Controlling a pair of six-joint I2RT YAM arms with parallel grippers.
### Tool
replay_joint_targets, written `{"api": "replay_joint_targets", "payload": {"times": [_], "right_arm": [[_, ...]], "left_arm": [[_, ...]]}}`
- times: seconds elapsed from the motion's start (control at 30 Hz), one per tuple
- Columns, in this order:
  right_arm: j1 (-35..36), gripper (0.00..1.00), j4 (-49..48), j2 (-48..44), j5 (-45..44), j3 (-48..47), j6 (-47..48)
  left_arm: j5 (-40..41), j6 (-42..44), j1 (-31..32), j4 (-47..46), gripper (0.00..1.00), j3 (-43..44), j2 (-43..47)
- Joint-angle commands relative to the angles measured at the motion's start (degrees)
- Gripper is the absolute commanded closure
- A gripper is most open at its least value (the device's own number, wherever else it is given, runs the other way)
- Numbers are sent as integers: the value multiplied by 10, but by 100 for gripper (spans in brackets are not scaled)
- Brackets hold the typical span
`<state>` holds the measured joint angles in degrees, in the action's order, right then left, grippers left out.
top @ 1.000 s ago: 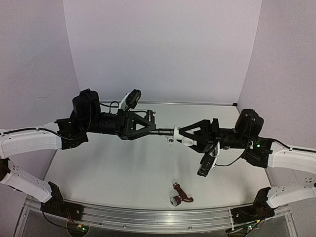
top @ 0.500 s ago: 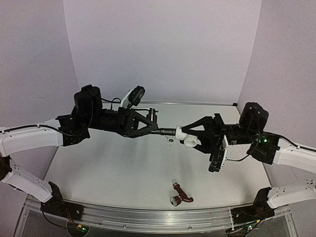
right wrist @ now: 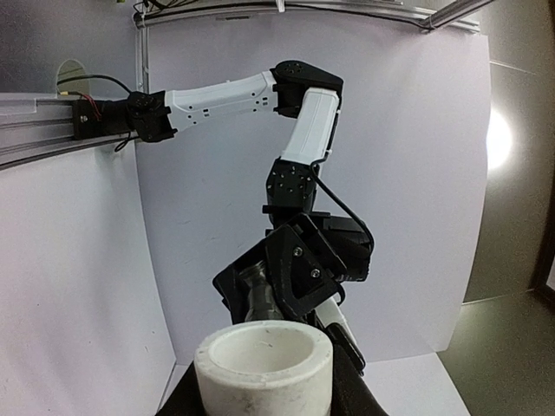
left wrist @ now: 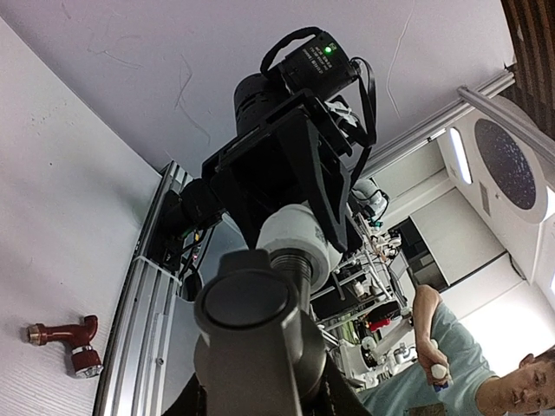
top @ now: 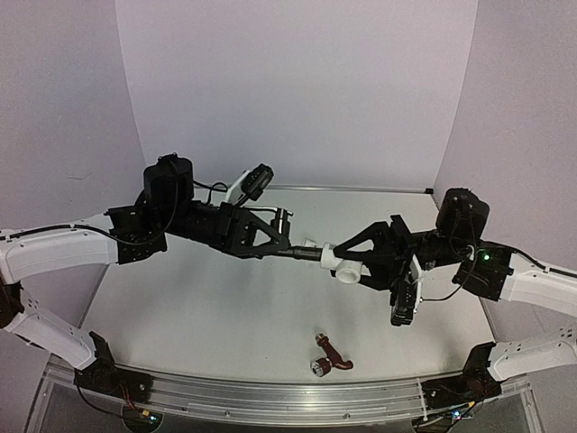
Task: Install the water faucets
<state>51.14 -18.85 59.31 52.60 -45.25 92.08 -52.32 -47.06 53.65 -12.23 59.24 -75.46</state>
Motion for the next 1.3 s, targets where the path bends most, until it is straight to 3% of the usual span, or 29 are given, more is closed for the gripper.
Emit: {"api": "replay_joint_targets", "payload": {"times": [0.0,0.13,0.37,0.6,0.83,0.9,1.03,1.27], "right_arm": [[4,100,-25,-12,14,1,31],[4,100,-18,-11,11,-3,28],[4,100,-19,-12,-78,4,-49],[4,100,-19,-17,-106,4,-106],[4,84,-19,-14,-138,7,-109],[4,85,-19,-10,-152,7,-102],[4,100,-21,-6,-168,7,-93],[4,100,-22,-29,-106,32,16]], "left_arm": [[-31,37,13,-7,100,34,-12],[-22,28,13,-17,100,26,-7],[85,1,13,-50,100,-9,35],[89,5,13,-46,100,-16,47],[151,-14,13,-50,100,-24,69],[175,-26,13,-57,100,-33,70],[189,-33,12,-71,100,-46,72],[128,-29,11,-63,100,-34,62]]}}
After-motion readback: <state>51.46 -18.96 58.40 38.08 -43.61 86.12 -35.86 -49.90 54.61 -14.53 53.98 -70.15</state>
